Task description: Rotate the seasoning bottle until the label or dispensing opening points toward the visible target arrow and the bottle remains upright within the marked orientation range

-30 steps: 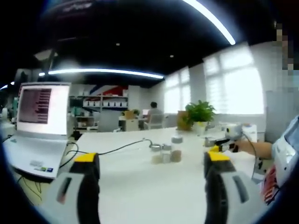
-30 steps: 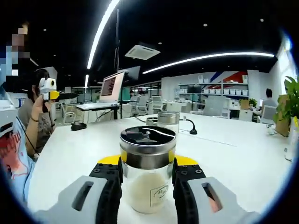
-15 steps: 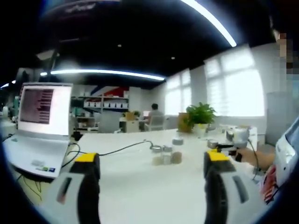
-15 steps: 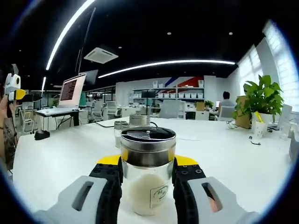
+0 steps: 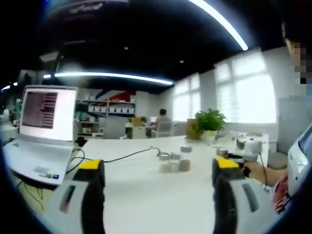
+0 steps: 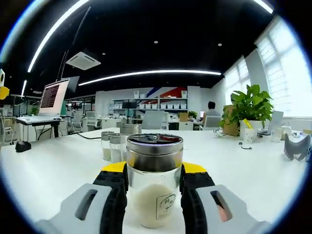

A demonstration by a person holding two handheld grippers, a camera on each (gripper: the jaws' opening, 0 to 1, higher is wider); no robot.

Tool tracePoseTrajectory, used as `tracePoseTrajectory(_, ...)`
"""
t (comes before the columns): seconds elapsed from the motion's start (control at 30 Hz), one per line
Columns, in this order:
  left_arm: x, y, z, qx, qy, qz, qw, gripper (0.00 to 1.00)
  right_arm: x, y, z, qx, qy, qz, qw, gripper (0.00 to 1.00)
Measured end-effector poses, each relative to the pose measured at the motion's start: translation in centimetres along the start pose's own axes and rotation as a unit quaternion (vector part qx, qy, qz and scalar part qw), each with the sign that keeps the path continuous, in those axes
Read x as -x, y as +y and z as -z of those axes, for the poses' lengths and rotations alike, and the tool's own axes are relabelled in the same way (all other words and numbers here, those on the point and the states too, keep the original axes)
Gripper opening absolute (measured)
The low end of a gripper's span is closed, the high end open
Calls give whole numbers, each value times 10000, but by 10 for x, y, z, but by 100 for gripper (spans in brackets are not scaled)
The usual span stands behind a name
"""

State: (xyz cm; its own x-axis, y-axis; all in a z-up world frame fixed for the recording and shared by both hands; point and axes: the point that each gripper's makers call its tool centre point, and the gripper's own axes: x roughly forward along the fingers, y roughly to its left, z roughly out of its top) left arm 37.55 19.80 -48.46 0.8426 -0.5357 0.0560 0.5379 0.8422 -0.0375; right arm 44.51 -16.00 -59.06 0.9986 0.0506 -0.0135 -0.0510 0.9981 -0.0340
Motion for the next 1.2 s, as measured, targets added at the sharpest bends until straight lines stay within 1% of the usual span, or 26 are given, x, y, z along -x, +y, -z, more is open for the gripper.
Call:
tracePoseTrajectory(0.2,0,-1,-1,17,-9,11,10000,97,1,0,2,-21,84,-34,10000,42)
tracePoseTrajectory(0.27,0,0,-1,24,-19,7,10000,97,4,-3,1,2,82,43,10000,47)
tracePoseTrajectory(0.3,0,0,-1,42,-30,3,10000,97,7,-6,-3,131,10,105,9999,51)
tracePoseTrajectory(0.33,1,0,-2,62,-36,8,10000,97,8,-4,-7,349,-28,1,9994,54)
tracePoseTrajectory(0.37,1,0,-2,79,-42,16,10000,96,10,-1,-11,377,-71,-123,9992,56)
tracePoseTrajectory(0.43,0,-2,-2,99,-61,31,9999,96,15,4,-20,272,-215,-508,9981,61)
tracePoseTrajectory(0.47,0,-3,-2,94,-61,46,9999,96,17,0,-19,261,-167,-587,9978,65)
tracePoseTrajectory(0.5,-1,-4,-2,87,-59,67,9999,96,20,-9,-19,352,-65,-560,9978,68)
tracePoseTrajectory(0.53,-2,-5,-1,70,-46,87,9999,96,22,-20,-20,620,-53,-360,9974,70)
tracePoseTrajectory(0.57,-3,-7,0,10,1,105,9999,96,22,-26,-22,798,-84,-273,9964,71)
tracePoseTrajectory(0.6,-4,-8,2,-54,54,106,9999,97,22,-29,-26,933,-179,-340,9949,75)
tracePoseTrajectory(0.67,-5,-9,3,-75,84,49,9999,97,24,-22,-34,832,-349,-839,9924,74)
tracePoseTrajectory(0.7,-5,-8,3,-41,63,10,10000,98,25,-14,-37,914,-402,-1278,9868,73)
tracePoseTrajectory(0.73,-5,-9,2,-17,37,13,10000,98,28,-2,-37,1106,-418,-1896,9747,72)
tracePoseTrajectory(0.77,-6,-10,1,29,0,47,10000,98,33,10,-31,1068,-233,-2501,9620,71)
tracePoseTrajectory(0.8,-6,-11,0,81,-20,82,9999,98,37,15,-28,929,-105,-2902,9524,71)
tracePoseTrajectory(0.87,-7,-13,2,148,4,160,9998,98,39,16,-26,775,3,-3504,9334,74)
tracePoseTrajectory(0.93,-8,-14,2,173,17,179,9997,98,31,2,-27,688,29,-3806,9222,77)
tracePoseTrajectory(0.97,-8,-13,3,163,17,165,9997,98,29,-1,-29,667,-20,-4064,9113,80)
tracePoseTrajectory(1.0,-8,-13,3,142,24,150,9998,98,30,-3,-34,573,-175,-4396,8962,81)
tracePoseTrajectory(1.03,-9,-13,3,131,34,139,9998,98,36,-1,-36,539,-270,-4945,8671,81)
tracePoseTrajectory(1.07,-9,-13,3,123,41,138,9998,98,36,-3,-37,564,-350,-5128,8559,79)
tracePoseTrajectory(1.1,-10,-14,4,117,55,154,9998,98,29,-10,-41,606,-518,-5132,8545,77)
tracePoseTrajectory(1.13,-10,-15,4,121,75,174,9997,98,21,-15,-40,632,-553,-5164,8522,76)
tracePoseTrajectory(1.17,-11,-16,5,123,81,182,9997,98,12,-19,-37,598,-417,-5149,8541,76)
tracePoseTrajectory(1.2,-11,-16,4,116,76,188,9997,98,4,-21,-37,448,-425,-5194,8523,76)
